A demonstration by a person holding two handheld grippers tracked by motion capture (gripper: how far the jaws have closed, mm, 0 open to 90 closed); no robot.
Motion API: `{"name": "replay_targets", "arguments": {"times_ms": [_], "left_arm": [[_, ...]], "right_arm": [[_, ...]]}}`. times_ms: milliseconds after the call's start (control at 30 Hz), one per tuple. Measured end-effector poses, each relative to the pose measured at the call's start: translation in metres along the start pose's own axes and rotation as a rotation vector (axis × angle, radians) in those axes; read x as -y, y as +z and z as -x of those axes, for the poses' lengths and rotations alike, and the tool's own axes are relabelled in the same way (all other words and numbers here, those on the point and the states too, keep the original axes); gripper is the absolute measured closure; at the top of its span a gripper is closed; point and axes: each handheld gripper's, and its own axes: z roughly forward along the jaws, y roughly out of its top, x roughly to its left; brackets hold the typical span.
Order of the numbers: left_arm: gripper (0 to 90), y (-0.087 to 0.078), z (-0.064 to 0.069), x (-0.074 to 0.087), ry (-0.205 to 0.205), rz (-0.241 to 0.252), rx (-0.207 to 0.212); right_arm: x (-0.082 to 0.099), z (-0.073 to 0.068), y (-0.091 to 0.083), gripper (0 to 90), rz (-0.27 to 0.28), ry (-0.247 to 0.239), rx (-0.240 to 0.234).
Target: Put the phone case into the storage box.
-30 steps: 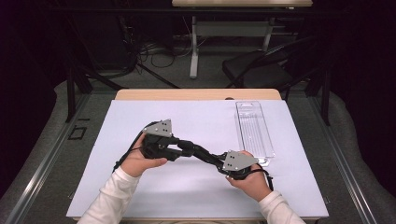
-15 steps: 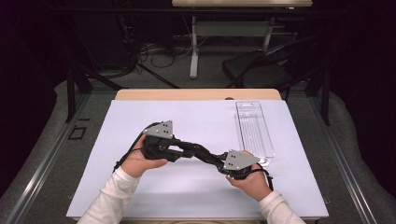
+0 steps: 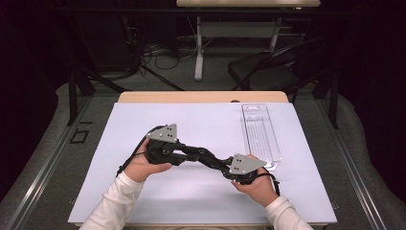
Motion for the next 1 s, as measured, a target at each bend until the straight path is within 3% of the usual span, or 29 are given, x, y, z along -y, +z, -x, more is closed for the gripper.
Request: {"name": "replay_targets", "arguments": {"times_ms": [333, 1000], "left_arm": [[78.2, 0.0002, 0.0017, -0.0008, 0.011, -0.008, -0.005], [81.4, 0.0027, 0.0023, 0.0011, 0.072, -0.027, -0.033]], "right_arm": [[0.0011, 0.0008, 0.0002, 86.6, 0.002, 0.02, -0.017], [0.0035, 0.0016, 0.0021, 84.2, -0.014, 0.053, -0.029]]}}
